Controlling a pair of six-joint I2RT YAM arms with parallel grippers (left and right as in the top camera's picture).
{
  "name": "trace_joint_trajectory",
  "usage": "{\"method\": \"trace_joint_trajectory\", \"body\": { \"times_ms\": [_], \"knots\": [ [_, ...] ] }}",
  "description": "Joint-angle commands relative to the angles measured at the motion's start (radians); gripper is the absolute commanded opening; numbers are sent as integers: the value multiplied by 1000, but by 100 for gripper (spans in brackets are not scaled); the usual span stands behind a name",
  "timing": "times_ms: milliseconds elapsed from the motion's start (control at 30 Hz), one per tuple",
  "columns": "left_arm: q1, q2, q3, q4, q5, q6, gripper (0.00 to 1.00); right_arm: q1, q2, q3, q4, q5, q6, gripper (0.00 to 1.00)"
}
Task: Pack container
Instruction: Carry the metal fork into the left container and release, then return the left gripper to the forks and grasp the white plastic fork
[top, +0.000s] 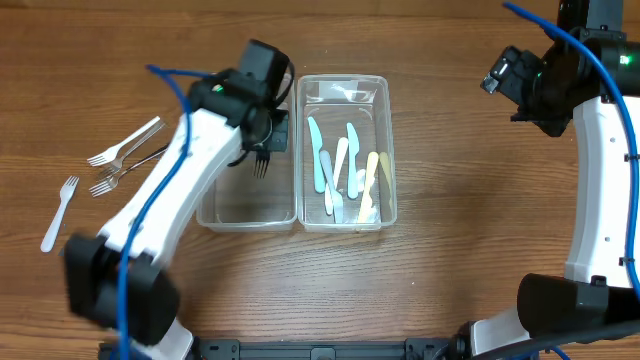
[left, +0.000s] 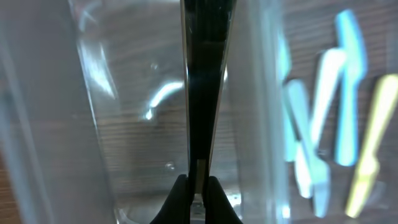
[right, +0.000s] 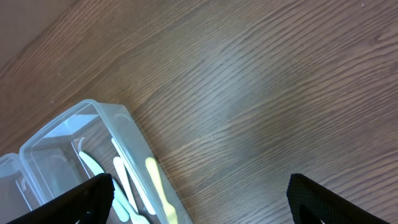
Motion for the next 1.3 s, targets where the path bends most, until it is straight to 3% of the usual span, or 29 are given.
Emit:
{"method": "trace_joint_trajectory", "body": {
  "times_ms": [0,100,133,200,367,500,600,833,1000,1100,1267],
  "knots": [
    [19,77,8,2,-61,-37,4,-2,-2,-1,0,1,-3,91],
    [21,103,8,3,-65,-37,9,-2,-2,-1,0,1,-3,91],
    [21,104,8,1,-65,-37,17,-2,-2,-1,0,1,-3,91],
    [21,102,10,1,-76,-36,49,-2,-2,-1,0,1,-3,91],
    [24,71,71,-76,-132,-11,76,-2,-2,-1,-2,1,-3,91],
    [39,-5,187,-240,-243,32,82,-2,-2,-1,-2,1,-3,91],
    [85,-114,214,-276,-265,79,87,-2,-2,-1,-2,2,-3,91],
    [362,-457,190,-356,-214,114,90,-2,-2,-1,1,2,-3,91],
    [622,-676,45,-359,-114,184,100,-2,-2,-1,1,1,-3,91],
    [777,-760,-110,-304,-40,193,100,-2,-2,-1,1,1,-2,91],
    [924,-692,-299,-120,111,292,100,-2,-2,-1,0,1,-3,91]
  ]
}}
